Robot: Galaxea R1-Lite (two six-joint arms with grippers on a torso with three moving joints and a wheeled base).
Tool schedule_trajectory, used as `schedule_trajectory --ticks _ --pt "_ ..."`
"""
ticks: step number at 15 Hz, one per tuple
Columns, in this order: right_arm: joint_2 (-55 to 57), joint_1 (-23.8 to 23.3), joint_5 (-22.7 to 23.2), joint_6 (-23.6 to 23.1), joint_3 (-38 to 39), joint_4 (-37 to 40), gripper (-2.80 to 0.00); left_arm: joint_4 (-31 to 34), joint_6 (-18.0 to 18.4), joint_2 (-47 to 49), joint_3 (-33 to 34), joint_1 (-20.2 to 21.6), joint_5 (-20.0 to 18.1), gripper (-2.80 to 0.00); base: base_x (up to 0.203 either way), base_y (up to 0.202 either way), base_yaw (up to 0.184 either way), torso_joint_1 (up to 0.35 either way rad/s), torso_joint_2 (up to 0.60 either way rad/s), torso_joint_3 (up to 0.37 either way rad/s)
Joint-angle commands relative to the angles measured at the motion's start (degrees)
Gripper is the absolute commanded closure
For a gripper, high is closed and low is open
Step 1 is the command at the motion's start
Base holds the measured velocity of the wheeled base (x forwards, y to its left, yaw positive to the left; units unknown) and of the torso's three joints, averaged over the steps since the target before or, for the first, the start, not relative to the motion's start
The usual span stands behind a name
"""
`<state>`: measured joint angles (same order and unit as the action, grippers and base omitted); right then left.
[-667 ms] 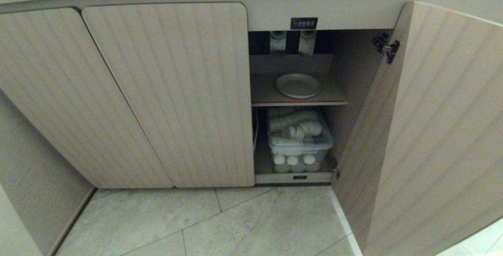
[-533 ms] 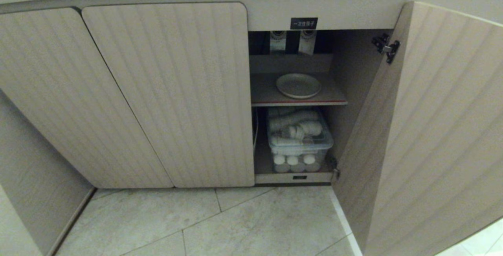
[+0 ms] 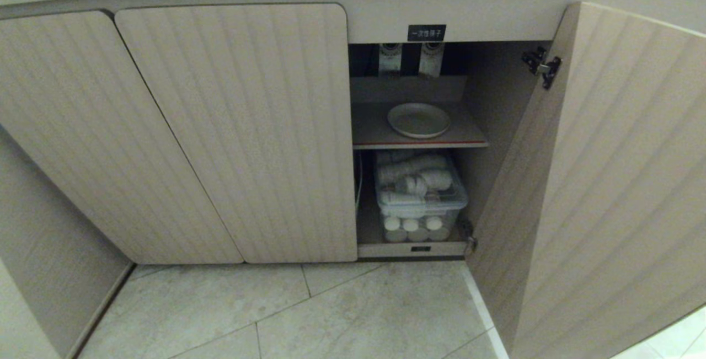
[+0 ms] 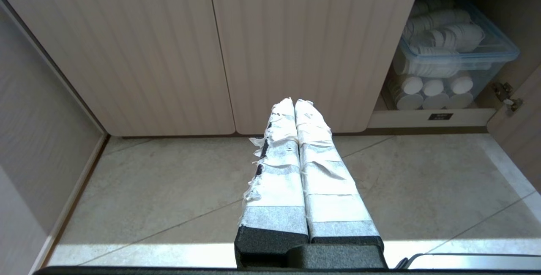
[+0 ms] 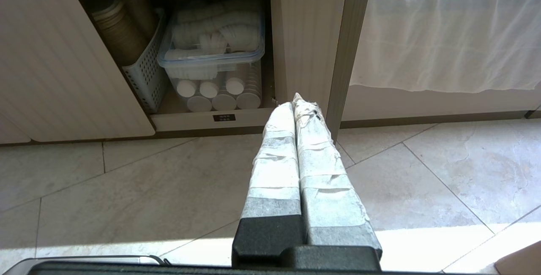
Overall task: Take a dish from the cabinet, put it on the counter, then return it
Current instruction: Take the plate from the cabinet
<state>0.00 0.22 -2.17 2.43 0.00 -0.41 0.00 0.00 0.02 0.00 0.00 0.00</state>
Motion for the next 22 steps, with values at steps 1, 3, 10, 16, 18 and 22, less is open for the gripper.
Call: schedule_trajectory --ticks 1,3,10,16,18,22 --pt "0.0 0.04 -0.03 0.04 0.0 -0.06 0.0 0.0 0.0 -0.02 0.0 0.0 0.0 0.0 0.0 0.0 0.0 0.0 0.0 0.0" --pt "0.0 0.04 -0.03 -0.05 0.0 -0.02 0.0 0.0 0.0 -0.02 0.0 0.0 0.0 0.0 0.0 0.0 0.0 0.0 0.0 0.0" --pt "0.0 0.04 -0.03 0.04 0.0 -0.11 0.0 0.0 -0.09 -0.02 0.0 0.0 0.07 0.0 0.0 0.0 0.0 0.0 0.0 0.0" --pt "0.0 0.04 -0.03 -0.03 0.0 -0.09 0.0 0.0 -0.09 -0.02 0.0 0.0 0.09 0.0 0.001 0.033 0.002 0.001 0.0 0.001" --pt "0.0 0.04 -0.03 0.03 0.0 -0.11 0.0 0.0 -0.09 -0.02 0.0 0.0 0.09 0.0 0.0 0.192 0.001 0.004 0.0 -0.002" --pt "0.0 0.04 -0.03 0.02 0.0 -0.11 0.0 0.0 -0.09 -0.02 0.0 0.0 0.09 0.0 0.0 0.195 -0.002 0.003 0.0 0.003"
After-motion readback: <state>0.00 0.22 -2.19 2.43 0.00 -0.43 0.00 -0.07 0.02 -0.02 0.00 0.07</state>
